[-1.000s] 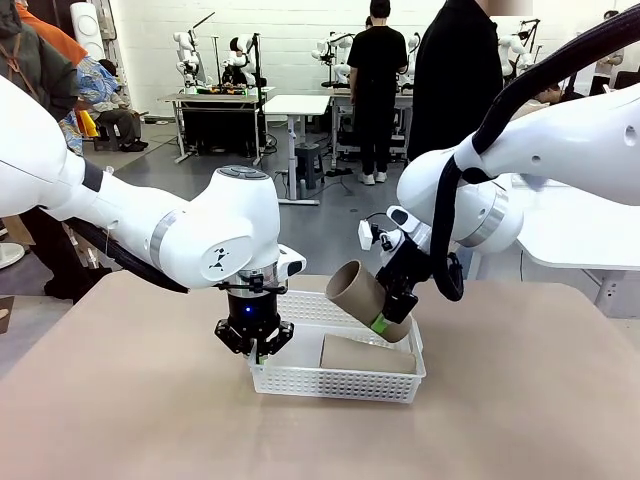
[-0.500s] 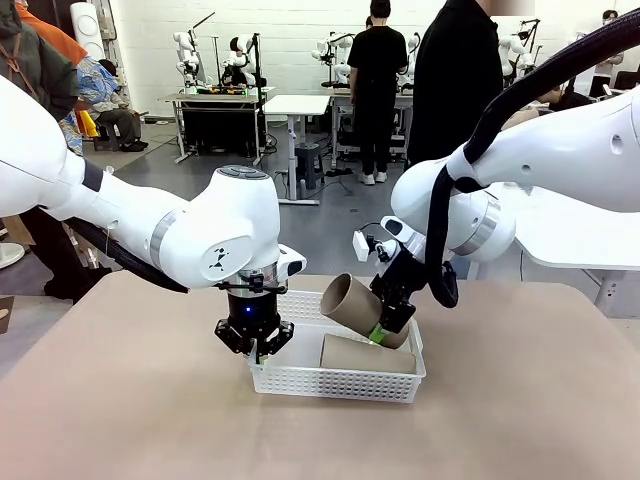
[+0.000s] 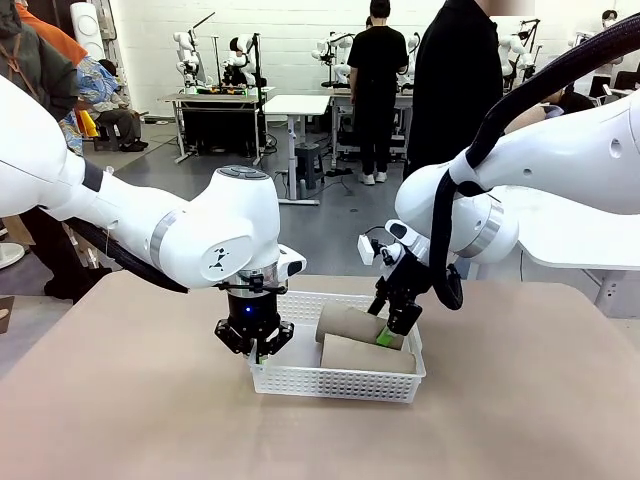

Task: Clean and organize the cups into the basket.
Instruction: Pick up the Reusable plastic cup from the right side of the table and stack it inside the Organizing basket in the center of the table.

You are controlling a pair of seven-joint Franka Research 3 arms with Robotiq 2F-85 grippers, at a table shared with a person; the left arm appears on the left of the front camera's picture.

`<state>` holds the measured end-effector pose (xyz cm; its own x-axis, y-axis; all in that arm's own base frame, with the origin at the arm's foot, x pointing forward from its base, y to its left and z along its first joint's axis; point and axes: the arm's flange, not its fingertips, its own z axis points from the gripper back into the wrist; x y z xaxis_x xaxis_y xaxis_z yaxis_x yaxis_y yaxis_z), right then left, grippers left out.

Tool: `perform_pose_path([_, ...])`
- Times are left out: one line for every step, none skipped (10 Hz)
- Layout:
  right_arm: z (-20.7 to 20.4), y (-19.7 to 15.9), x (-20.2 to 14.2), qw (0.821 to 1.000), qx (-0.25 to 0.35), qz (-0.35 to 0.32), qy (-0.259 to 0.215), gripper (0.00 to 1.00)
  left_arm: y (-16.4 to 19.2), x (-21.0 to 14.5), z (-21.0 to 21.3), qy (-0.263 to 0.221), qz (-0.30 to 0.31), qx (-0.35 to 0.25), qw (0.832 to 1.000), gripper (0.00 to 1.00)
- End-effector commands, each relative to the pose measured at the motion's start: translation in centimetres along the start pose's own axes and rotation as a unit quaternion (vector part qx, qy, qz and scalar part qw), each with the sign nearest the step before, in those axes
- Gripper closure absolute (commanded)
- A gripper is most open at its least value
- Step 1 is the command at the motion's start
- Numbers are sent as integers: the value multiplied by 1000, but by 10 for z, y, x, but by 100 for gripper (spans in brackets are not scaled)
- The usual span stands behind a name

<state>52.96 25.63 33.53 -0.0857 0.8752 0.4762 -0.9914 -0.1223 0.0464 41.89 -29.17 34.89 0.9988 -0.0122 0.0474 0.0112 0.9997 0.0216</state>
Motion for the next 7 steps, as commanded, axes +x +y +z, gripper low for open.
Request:
perform_pose_path([1,-2,2,1000,2,12,-8,0,-1,-2,-2,2,0,2,1000,100])
perform_pose_path([10,2,6,999,2,17,-28,0,-1,-2,-2,2,0,2,1000,100])
perform_pose_path([28,16,14,998,-4,35,-56,0,-1,-2,-2,2,0,2,1000,100])
perform_pose_path([62,38,19,994,-19,58,-90,0,-1,-2,-2,2,0,2,1000,100])
perform_pose_path([111,69,18,987,-43,82,-132,0,-1,-2,-2,2,0,2,1000,100])
perform_pose_path([154,102,8,976,-68,104,-177,0,-1,-2,-2,2,0,2,1000,100])
perform_pose_path([190,134,-15,965,-95,118,-214,0,-1,-2,-2,2,0,2,1000,100])
